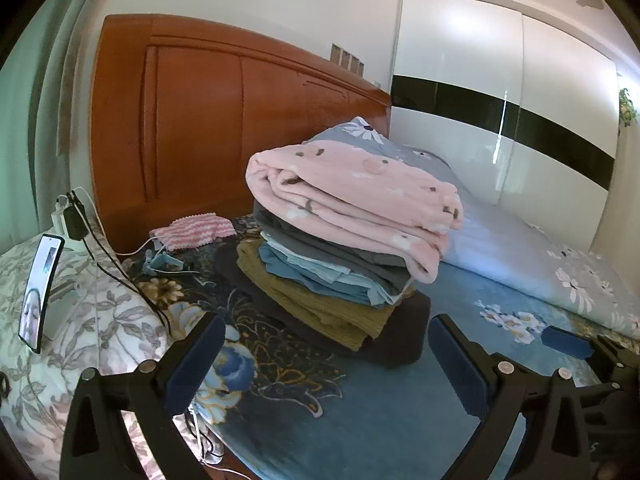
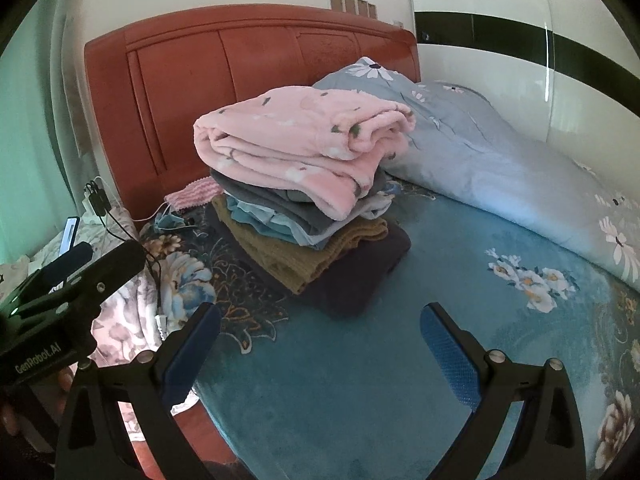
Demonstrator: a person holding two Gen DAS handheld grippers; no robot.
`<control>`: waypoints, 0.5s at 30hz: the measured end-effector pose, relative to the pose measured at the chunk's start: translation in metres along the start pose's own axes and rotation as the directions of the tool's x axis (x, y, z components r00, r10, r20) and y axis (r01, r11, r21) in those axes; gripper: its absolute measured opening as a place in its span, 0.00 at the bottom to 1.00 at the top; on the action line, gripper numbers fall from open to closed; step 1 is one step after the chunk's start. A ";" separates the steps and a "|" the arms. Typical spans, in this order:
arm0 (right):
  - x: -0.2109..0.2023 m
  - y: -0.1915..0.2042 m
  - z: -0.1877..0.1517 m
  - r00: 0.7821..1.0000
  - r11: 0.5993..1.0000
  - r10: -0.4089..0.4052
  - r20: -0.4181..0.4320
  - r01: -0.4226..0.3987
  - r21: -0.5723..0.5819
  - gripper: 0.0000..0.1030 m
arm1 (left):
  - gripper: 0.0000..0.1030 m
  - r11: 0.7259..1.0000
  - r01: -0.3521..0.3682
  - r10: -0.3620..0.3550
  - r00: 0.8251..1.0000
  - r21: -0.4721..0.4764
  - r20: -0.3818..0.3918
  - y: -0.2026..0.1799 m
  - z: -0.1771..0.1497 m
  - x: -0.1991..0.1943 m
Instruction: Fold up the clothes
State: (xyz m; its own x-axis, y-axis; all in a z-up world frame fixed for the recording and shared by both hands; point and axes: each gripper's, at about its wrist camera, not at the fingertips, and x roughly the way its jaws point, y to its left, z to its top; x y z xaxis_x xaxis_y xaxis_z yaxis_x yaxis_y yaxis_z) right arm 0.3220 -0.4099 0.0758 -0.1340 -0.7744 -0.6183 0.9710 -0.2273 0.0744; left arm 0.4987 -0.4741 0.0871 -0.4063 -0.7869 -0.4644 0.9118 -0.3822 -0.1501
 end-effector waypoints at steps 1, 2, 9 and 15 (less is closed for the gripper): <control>0.000 0.000 0.000 1.000 1.000 0.003 0.000 -0.003 0.001 0.97 | 1.00 1.000 0.001 -0.001 1.000 0.000 -0.001 -0.001 0.000 0.000; -0.001 -0.001 0.000 1.000 1.000 0.006 0.000 -0.006 0.004 0.97 | 1.00 1.000 0.001 -0.001 1.000 0.001 0.000 -0.001 0.000 -0.001; -0.003 -0.004 -0.001 1.000 1.000 0.006 0.004 -0.006 0.007 0.97 | 1.00 1.000 -0.003 0.003 1.000 0.007 0.003 -0.006 0.000 -0.002; -0.004 -0.008 -0.002 1.000 1.000 0.007 0.005 -0.007 0.014 0.97 | 1.00 1.000 0.003 -0.003 1.000 0.013 0.002 -0.010 0.000 -0.003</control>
State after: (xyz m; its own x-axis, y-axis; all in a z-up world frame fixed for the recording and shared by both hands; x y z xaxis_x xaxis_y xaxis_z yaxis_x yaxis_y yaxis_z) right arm 0.3152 -0.4040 0.0758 -0.1282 -0.7786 -0.6143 0.9690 -0.2301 0.0894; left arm 0.4903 -0.4678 0.0897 -0.4087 -0.7867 -0.4627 0.9099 -0.3905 -0.1400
